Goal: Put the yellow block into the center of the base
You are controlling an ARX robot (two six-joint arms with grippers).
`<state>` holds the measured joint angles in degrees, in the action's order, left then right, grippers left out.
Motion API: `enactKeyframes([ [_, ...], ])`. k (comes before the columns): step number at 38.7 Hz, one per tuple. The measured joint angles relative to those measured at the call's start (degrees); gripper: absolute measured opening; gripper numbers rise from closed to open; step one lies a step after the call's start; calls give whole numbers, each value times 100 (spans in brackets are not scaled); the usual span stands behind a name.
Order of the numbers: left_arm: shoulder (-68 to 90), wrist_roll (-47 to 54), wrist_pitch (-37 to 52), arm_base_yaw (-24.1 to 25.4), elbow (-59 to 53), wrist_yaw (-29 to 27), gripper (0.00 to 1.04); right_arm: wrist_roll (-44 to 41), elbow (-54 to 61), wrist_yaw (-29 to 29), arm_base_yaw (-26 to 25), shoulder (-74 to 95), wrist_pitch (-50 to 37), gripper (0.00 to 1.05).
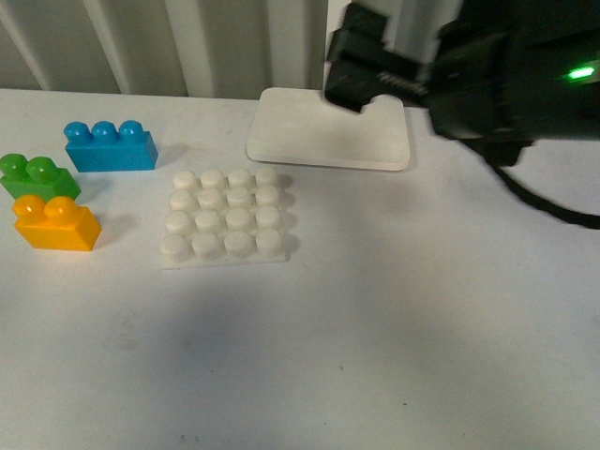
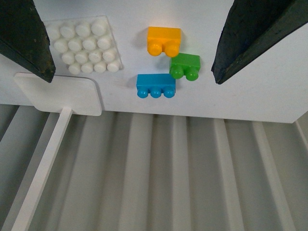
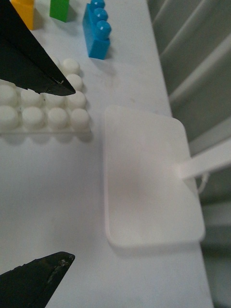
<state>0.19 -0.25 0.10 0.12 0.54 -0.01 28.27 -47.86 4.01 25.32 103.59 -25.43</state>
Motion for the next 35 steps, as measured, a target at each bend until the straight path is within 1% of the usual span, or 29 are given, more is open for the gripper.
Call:
enactKeyframes([
  [6,0,0,0,0,0,0,98,-190,975,-374,-675,-1309,48,96],
  [11,0,0,0,0,0,0,98,-304,1692,-660,-1276,-2625,337,96],
  [12,0,0,0,0,0,0,98,-361,1803,-640,-1366,-2857,389,95],
  [13,0,0,0,0,0,0,98,-466,1961,-468,-1419,-3047,216,93],
  [14,0,0,0,0,0,0,98,-846,2284,-94,-1512,-3335,-361,89],
  [15,0,0,0,0,0,2,98,-1029,2500,101,-1585,-3526,-748,85],
  [17,0,0,0,0,0,2,98,-1517,2887,190,-1749,-3947,-1314,78],
  [18,0,0,-2,0,0,2,98,-1838,3121,120,-1893,-4323,-1401,72],
  [21,0,0,-2,0,0,0,98,-2267,3501,-267,-2277,-5119,-1115,62],
  [23,0,0,-2,0,0,0,98,-2481,3751,-313,-2446,-5748,-710,53],
  [27,0,0,-2,0,0,2,98,-2662,4022,-367,-2509,-6756,11,37],
  [28,0,0,-2,0,0,2,98,-2688,4076,-378,-2514,-7036,197,31],
  [31,0,0,-2,0,0,0,98,-2734,4172,-391,-2514,-7427,348,21],
  [35,0,0,-2,0,0,0,98,-2769,4249,-391,-2520,-7753,446,3],
])
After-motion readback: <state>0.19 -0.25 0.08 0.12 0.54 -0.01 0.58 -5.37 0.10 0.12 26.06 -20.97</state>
